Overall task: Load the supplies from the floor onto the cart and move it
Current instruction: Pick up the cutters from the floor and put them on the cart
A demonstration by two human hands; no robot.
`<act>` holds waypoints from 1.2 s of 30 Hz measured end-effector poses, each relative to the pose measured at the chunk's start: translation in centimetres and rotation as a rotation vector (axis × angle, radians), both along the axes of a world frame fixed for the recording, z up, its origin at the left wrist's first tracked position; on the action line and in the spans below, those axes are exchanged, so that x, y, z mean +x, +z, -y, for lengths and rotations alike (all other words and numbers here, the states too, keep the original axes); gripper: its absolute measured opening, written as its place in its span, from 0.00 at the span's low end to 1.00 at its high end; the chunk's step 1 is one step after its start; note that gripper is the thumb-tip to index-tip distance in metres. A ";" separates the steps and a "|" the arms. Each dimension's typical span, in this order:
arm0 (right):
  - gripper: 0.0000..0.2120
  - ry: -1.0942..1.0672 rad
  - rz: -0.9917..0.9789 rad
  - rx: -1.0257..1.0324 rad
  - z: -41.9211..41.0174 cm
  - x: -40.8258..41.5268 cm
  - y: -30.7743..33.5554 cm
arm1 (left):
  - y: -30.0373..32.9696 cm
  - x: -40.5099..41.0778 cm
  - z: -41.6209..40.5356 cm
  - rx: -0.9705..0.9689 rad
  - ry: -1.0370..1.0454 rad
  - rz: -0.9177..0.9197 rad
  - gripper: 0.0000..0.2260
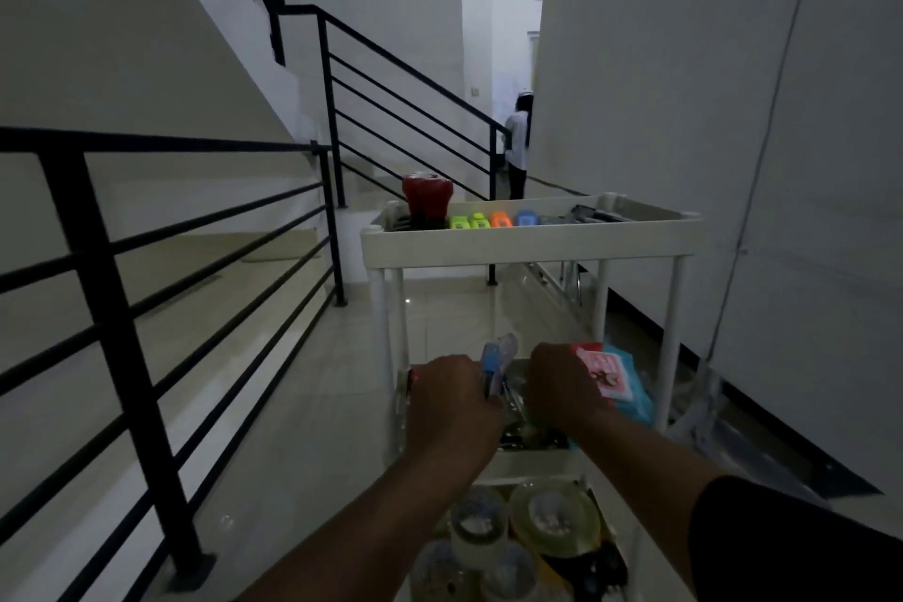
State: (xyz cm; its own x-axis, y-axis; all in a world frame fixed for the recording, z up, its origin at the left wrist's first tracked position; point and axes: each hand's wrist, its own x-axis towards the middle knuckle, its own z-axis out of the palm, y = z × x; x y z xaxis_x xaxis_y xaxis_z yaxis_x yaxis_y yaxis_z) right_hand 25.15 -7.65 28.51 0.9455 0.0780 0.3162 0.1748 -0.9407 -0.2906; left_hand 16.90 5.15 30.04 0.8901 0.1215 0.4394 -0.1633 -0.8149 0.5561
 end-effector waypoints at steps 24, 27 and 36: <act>0.09 0.144 0.189 0.483 5.6 -5.5 0.5 | -3.0 5.2 4.3 0.059 0.120 0.071 0.16; 0.10 0.184 0.198 0.493 5.0 -6.6 -0.9 | -2.4 2.8 3.8 0.036 0.096 0.173 0.15; 0.09 0.128 0.232 0.535 4.1 -11.6 -7.6 | -8.3 -5.3 2.8 -0.108 -0.011 0.085 0.12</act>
